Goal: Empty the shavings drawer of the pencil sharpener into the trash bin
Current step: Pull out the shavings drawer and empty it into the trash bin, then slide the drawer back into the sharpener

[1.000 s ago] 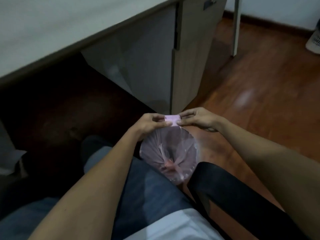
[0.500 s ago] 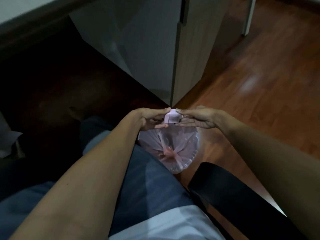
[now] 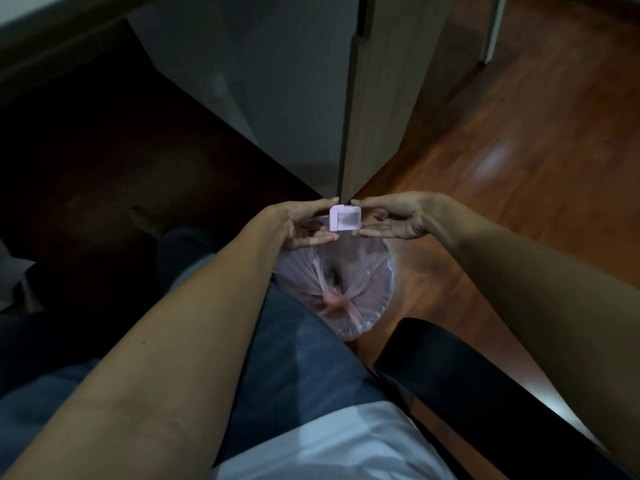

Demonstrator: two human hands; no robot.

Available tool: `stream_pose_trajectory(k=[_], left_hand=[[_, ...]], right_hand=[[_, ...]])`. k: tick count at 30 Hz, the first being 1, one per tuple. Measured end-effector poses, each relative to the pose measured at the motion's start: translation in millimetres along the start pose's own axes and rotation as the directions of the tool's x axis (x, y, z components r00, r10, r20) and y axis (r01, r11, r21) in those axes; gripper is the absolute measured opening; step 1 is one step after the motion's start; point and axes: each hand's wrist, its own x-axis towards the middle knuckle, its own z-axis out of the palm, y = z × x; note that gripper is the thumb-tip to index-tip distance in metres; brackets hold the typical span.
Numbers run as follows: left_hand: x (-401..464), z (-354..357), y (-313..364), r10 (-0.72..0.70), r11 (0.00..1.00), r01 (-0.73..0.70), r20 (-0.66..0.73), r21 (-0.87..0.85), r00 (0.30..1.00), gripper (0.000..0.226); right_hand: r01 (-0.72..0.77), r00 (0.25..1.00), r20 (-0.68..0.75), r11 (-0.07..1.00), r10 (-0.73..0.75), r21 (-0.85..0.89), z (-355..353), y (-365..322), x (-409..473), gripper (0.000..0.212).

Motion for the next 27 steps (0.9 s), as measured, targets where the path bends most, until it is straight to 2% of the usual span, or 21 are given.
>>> stream_pose_trajectory(k=[4,6,8,14,18,23,27], left_hand=[[2,-5,3,0.134,0.991,-0.134,0.056,-0.017,0.989,0.055],[-2,-7,5,0.225,0.974,-0.224,0.086,-0.021,0.97,0.049],[-7,-10,8,0.318,0.948,-0.315,0.121,-0.046,0.94,0.036],[-44,-10,32,0.607,0.778,-0.623,0.158,0.081,0.779,0.039],[-71,-3,59,0.748,0.632,-0.765,0.157,0.125,0.644,0.061],[-126,12,103,0.855,0.463,-0.868,0.167,0.18,0.491,0.058],[-173,24,142,0.887,0.36,-0.906,0.219,0.222,0.406,0.06]], right_hand=[[0.048,0.998,0.032,0.998,-0.049,0.048,-2,-4,-8,0.055],[0.106,0.994,0.004,0.994,-0.106,0.021,-5,-7,-18,0.051],[0.196,0.981,-0.022,0.978,-0.195,0.07,-11,-12,-27,0.038],[0.418,0.908,-0.05,0.898,-0.415,0.136,1,-45,-62,0.037],[0.548,0.836,-0.083,0.818,-0.542,0.173,-1,-78,-90,0.044],[0.665,0.746,-0.089,0.732,-0.66,0.147,-4,-130,-149,0.044],[0.732,0.68,-0.1,0.661,-0.727,0.166,-3,-168,-196,0.051]])
